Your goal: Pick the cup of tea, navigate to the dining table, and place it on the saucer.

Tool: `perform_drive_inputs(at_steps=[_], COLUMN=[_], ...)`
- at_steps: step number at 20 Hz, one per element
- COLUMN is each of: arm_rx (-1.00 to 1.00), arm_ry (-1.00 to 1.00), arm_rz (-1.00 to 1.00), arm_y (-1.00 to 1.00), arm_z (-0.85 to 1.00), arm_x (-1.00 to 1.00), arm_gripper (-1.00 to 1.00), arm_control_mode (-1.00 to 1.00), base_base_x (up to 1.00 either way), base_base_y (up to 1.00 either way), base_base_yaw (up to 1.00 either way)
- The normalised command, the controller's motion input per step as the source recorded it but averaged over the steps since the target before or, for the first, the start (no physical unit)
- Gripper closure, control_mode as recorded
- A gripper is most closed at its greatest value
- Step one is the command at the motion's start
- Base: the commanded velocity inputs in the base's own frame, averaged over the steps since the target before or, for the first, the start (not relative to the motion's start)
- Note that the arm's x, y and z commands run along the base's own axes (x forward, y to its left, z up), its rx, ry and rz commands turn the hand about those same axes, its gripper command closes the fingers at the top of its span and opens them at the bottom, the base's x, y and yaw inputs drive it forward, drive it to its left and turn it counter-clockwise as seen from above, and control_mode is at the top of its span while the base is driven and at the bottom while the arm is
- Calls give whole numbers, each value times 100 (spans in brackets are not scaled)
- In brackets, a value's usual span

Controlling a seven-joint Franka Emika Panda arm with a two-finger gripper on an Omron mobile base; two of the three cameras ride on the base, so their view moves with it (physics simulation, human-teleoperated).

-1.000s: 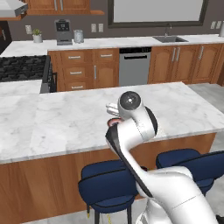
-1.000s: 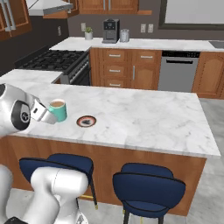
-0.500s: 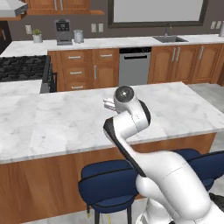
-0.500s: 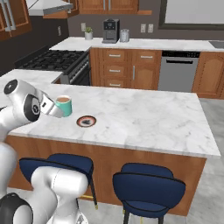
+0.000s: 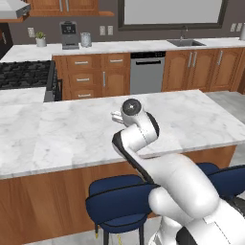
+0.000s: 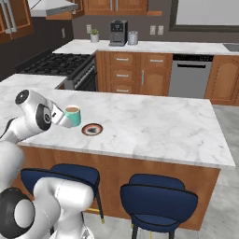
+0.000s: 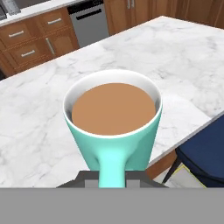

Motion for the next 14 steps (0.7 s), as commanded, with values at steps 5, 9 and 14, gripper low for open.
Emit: perform_drive_inputs(at_steps=[5, 9, 14], arm_rx=[0, 0, 0], arm_ry=[0, 0, 0], arm_rz=[-7, -14, -14], arm_y=[-3, 0, 0], arm_z=[-27, -15, -8], arm_x=[31, 34, 27], arm_gripper=[100, 100, 100], arm_control_mode=[-100, -100, -100], base_base_x=[0, 0, 0], base_base_y=[0, 0, 0], base_base_yaw=[0, 0, 0])
